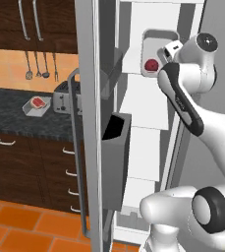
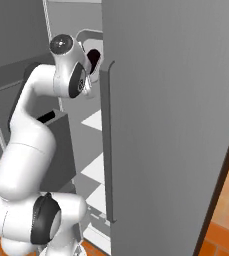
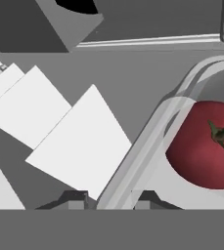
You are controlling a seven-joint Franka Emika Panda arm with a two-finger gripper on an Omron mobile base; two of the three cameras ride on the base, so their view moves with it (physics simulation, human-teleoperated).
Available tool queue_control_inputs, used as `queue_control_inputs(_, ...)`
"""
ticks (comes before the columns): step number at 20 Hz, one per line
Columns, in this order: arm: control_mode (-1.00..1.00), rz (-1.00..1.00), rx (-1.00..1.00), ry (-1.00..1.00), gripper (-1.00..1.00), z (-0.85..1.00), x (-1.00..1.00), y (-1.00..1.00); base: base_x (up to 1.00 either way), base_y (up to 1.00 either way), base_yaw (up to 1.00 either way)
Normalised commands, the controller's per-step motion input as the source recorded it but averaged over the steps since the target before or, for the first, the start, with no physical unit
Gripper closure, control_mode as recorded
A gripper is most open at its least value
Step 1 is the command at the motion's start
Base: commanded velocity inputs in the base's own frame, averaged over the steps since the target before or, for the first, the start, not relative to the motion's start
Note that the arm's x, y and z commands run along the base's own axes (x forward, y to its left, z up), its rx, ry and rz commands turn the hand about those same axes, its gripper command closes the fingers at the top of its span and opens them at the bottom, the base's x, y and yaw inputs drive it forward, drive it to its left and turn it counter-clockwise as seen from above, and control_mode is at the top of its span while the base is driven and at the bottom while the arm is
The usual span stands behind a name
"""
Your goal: Take the meat container that has the steak and place it on the second highest rack of the freezer. Then take the vegetable container that has the tomato and avocado and place it on the highest rack of the freezer.
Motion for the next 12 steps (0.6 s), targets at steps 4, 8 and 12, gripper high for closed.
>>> queue_control_inputs(4,-1.0,-0.01,0.0,0.0,1.0,0.0,0.71,-0.08,0.0,0.0,0.0)
queue_control_inputs(8,-1.0,-0.02,0.0,0.0,1.0,-0.03,0.68,0.0,0.0,0.0,0.0)
queue_control_inputs(12,-1.0,0.0,0.0,0.0,1.0,-0.21,0.51,-0.04,0.0,0.0,0.0)
